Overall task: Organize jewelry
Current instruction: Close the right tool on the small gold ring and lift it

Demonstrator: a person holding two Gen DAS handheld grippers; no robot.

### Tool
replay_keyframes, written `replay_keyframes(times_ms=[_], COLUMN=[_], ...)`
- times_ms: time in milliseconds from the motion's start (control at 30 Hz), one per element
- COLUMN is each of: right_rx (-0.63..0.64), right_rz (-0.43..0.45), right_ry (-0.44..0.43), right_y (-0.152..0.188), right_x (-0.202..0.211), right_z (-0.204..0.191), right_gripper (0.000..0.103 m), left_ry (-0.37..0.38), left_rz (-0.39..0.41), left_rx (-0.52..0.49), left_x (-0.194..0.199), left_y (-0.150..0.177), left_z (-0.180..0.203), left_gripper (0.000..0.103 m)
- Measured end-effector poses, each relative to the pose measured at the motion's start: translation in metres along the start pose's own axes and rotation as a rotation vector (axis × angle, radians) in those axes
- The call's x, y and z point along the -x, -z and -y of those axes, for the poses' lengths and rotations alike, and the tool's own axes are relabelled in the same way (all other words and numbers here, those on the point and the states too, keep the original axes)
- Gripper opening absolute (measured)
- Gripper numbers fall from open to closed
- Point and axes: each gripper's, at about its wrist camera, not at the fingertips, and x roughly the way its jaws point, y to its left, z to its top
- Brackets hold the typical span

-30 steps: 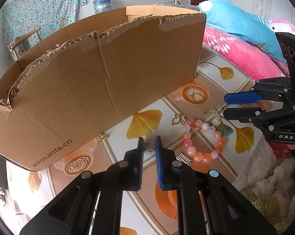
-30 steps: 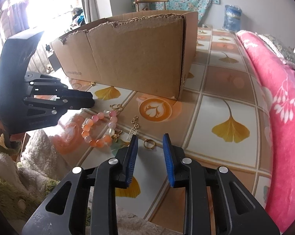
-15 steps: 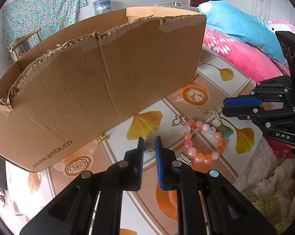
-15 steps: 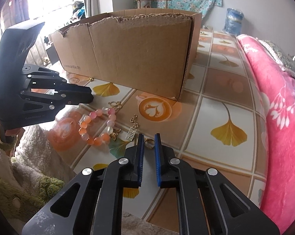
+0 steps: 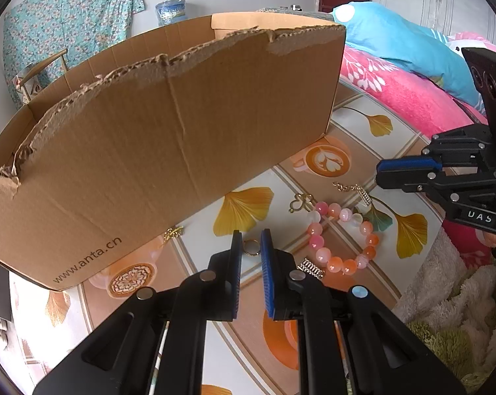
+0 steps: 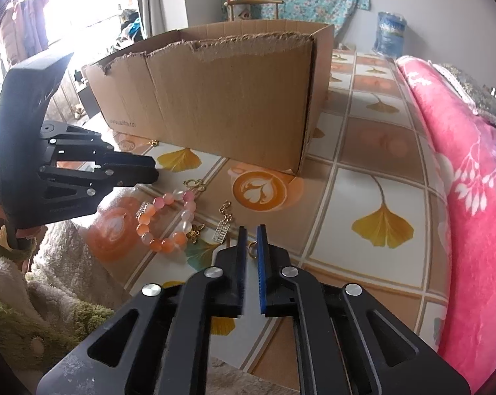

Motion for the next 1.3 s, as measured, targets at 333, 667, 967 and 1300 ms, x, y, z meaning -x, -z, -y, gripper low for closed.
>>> replay_keyframes(times_ms=[333,667,967,1300], right_rx=[0.031,0.040,0.027,0.038], right_rz=[-0.065,-0.126,-0.124,-0.110], right_ry=[0.016,0.021,0.021,0.038], right_y=[-0.004,-0.013,-0.013,-0.016], right_x=[-0.008,-0.014,-0.013,-0.004], right_z=[0.000,-0.001,-0.001,-0.003], right_gripper=[0.015,0.010,0.008,0.008], left_ry=[0.004,0.007,0.011,0.016], left_rz=[0.001,0.005,0.007,0.018], left_rx=[0.002,0.005,-0.003,-0.006], left_x=[0.000,0.001,0.002,0.005], left_y=[0.001,0.001,0.002,0.004], left_z=[0.000,-0.001,-0.002,-0.002], left_gripper=[0.011,0.011,0.011,0.011])
